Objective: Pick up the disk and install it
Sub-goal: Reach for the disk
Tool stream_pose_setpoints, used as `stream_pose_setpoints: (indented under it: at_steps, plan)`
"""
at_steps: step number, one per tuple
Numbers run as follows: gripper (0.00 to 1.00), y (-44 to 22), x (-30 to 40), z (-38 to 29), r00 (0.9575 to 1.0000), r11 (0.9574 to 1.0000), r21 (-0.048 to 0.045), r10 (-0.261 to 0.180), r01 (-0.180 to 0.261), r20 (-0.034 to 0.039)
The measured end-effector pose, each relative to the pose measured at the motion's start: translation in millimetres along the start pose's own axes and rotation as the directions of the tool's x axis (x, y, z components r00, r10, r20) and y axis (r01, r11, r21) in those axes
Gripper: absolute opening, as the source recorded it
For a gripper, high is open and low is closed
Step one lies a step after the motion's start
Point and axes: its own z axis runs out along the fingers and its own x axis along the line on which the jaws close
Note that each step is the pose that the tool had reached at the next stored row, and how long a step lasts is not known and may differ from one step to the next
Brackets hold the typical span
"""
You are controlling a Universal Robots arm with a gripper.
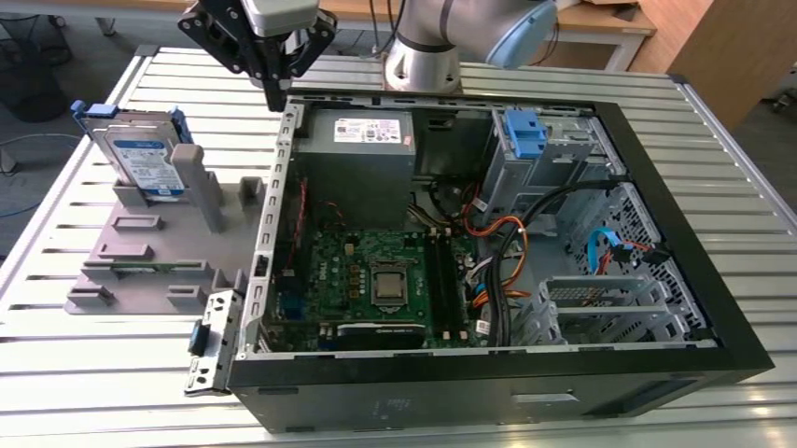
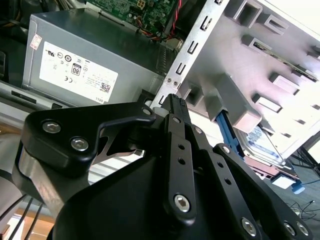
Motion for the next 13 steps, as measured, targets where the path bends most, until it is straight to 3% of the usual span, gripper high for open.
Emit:
stream_pose_setpoints:
  at_steps: [13]
  plan:
    - [0.11, -0.2, 2.0, -0.1, 1.0, 1.0, 0.0, 0.0, 0.0, 0.0]
